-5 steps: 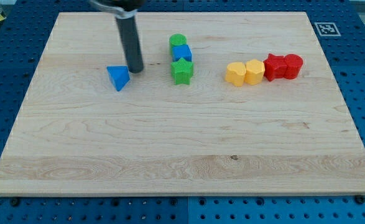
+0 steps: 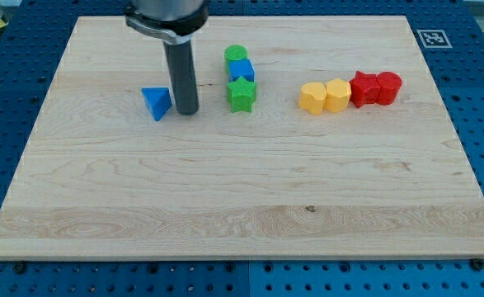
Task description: Touch the right side of the blue triangle
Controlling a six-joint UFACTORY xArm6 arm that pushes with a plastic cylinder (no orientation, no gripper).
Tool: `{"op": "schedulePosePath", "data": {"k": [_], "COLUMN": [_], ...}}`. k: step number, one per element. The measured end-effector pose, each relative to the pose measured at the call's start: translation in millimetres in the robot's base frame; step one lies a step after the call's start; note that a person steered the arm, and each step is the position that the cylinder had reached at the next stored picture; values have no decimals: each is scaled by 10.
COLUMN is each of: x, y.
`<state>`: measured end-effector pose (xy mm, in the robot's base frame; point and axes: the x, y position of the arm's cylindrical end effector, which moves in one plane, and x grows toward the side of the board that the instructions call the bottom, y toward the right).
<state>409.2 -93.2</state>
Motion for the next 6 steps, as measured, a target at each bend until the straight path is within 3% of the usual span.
{"op": "schedulePosePath", "data": {"k": [6], "x": [-254], "y": [-346]}}
